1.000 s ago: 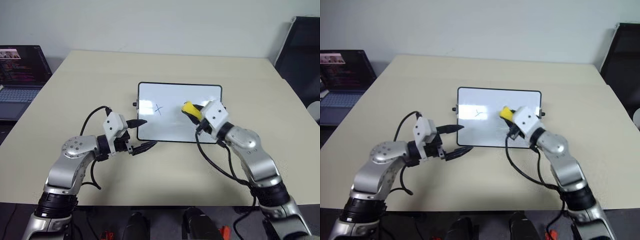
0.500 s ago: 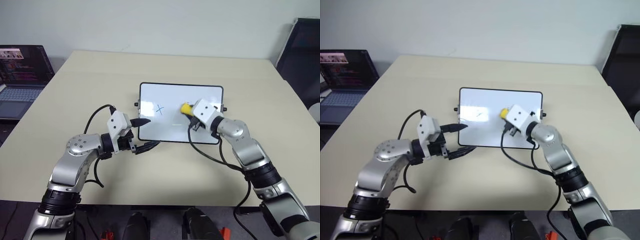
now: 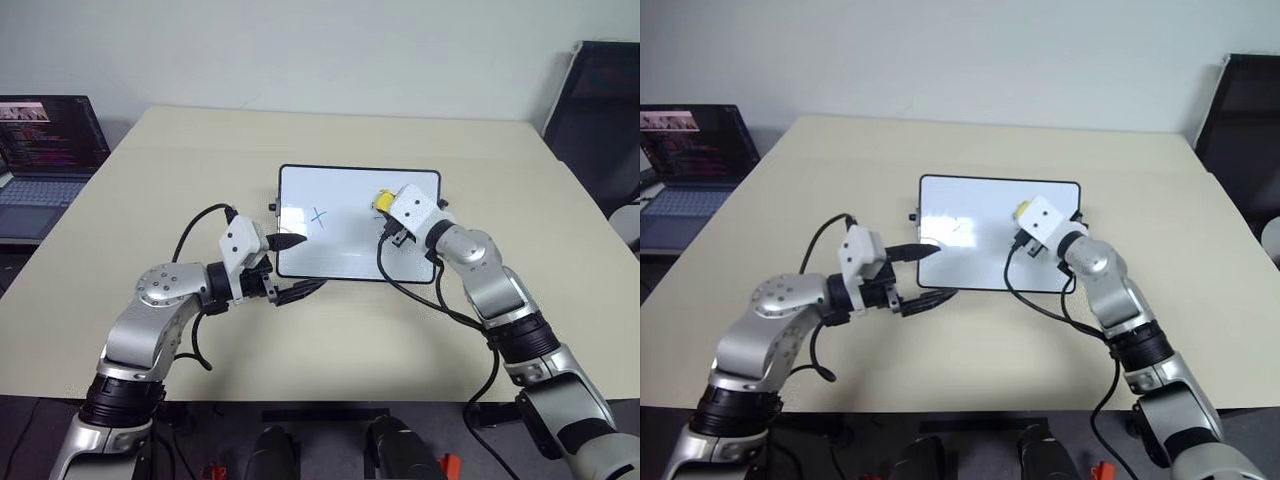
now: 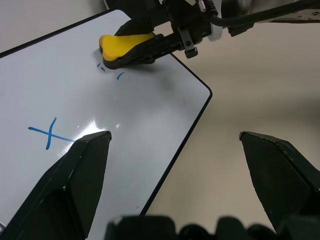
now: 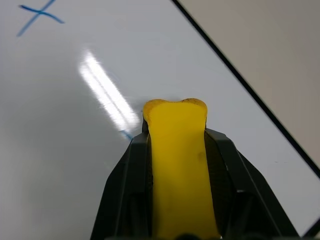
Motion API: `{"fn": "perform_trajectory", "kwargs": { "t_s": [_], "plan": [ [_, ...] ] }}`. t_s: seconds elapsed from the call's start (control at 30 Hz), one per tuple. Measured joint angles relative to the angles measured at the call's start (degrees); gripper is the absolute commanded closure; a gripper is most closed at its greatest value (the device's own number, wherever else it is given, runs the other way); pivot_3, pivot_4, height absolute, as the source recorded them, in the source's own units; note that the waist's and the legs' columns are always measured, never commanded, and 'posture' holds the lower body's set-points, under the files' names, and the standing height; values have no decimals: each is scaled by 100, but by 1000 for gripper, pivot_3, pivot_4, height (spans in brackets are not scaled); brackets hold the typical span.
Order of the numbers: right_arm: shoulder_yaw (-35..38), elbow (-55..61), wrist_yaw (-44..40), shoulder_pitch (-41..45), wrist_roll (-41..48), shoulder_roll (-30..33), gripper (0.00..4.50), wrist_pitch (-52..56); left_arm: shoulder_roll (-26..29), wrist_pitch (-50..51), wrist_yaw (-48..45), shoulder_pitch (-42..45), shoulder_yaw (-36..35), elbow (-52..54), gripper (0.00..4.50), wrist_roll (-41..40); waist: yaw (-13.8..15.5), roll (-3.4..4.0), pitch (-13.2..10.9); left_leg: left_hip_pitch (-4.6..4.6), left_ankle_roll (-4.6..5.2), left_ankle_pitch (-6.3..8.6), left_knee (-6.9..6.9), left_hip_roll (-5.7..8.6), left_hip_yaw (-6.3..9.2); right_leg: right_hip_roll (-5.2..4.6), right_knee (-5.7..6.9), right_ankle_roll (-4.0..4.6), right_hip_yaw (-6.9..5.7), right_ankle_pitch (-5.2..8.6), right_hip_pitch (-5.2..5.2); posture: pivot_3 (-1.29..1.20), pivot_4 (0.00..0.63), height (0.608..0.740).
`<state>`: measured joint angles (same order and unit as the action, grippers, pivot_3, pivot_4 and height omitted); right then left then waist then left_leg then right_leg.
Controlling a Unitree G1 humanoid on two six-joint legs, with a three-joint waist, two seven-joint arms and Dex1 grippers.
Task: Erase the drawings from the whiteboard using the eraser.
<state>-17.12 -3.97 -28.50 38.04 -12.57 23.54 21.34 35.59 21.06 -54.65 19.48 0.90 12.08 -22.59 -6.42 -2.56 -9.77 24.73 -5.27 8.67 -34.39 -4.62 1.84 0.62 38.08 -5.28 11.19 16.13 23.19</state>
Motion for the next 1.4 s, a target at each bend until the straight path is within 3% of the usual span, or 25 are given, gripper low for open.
{"fn": "perform_trajectory", "kwargs": {
  "t_s": [0.17,0.5,0.83,1.03,1.17,1.4],
  "plan": [
    [-256,465,-695,-157,10,294,3397,275,-28,20,11,23,2,61,0,-1,1,0,0,4,0,0,26,-3,0,3,3,-1,-3,0,-5,0,150,740],
    [-195,85,-241,175,-328,332,3397,170,-88,97,21,33,19,98,0,-2,5,0,0,2,0,0,9,1,0,-1,-6,-1,-1,0,6,0,150,740],
    [-304,252,-973,229,-242,286,3398,330,-88,76,4,19,18,96,0,-2,-19,-1,0,2,0,0,19,0,-1,-1,-6,-1,-2,0,0,0,150,740],
    [-410,-604,-271,791,-432,-245,3398,-152,-91,6,-9,-19,17,87,0,-1,-144,1,-1,2,1,0,23,0,-2,0,4,-4,0,-5,0,0,150,740],
    [-384,-1021,27,1042,-490,-218,3398,-360,-88,-22,-12,-67,15,87,0,-1,-143,-1,0,2,1,-1,20,2,-2,-2,-8,-4,-1,-5,5,0,150,740],
    [-399,-362,-838,641,-403,202,3398,-153,-84,-30,-19,-94,6,87,0,-1,-135,-3,2,2,1,-1,27,1,-1,-2,-7,-8,-2,-2,-2,0,150,740]
  ]
}}
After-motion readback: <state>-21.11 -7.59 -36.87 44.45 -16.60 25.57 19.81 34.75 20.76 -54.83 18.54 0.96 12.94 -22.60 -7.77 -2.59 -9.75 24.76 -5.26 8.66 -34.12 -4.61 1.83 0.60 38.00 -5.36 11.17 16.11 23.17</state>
